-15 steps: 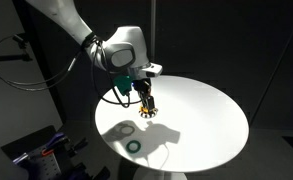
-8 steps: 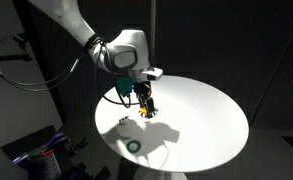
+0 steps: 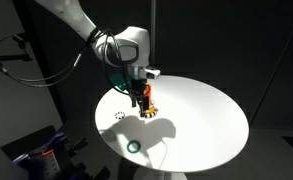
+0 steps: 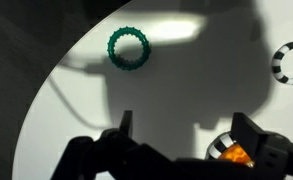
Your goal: Move the black and white toy to the table
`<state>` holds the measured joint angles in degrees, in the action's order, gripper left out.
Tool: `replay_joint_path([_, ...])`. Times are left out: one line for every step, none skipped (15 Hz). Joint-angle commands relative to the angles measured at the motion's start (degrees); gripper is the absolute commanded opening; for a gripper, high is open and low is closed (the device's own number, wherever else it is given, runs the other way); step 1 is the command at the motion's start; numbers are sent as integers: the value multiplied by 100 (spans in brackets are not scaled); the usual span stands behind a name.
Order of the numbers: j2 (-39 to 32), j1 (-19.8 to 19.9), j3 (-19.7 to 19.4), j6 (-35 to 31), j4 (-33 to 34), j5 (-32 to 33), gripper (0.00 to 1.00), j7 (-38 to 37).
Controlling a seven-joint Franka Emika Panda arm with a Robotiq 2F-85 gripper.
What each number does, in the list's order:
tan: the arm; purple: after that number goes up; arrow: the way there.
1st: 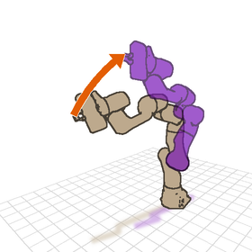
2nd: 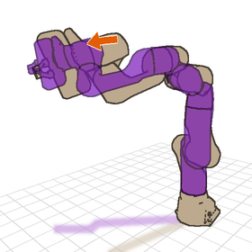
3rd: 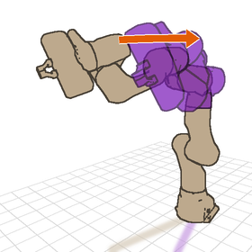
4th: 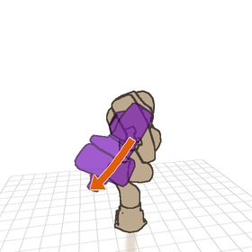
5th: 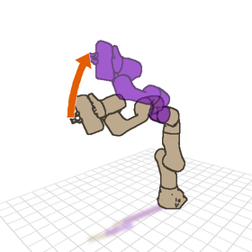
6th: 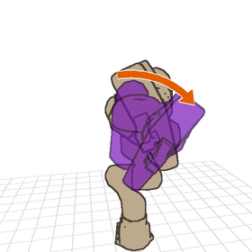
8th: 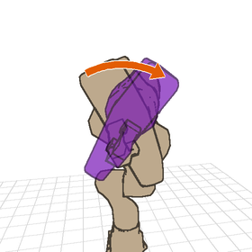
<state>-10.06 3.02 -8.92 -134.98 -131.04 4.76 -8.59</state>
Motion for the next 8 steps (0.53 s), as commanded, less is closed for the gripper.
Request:
replay_joint_path([175, 100, 125, 513, 167, -99, 100, 307])
replay_joint_path([226, 99, 144, 598, 174, -104, 100, 372])
replay_joint_path([269, 96, 159, 649, 173, -107, 100, 409])
replay_joint_path([312, 92, 172, 679, 164, -93, 100, 452])
replay_joint_path([335, 84, 186, 727, 165, -75, 100, 473])
replay_joint_path([189, 70, 171, 504, 123, 11, 100, 257])
replay_joint_path([224, 68, 186, 537, 123, 10, 100, 285])
replay_joint_path([246, 68, 194, 554, 123, 9, 100, 300])
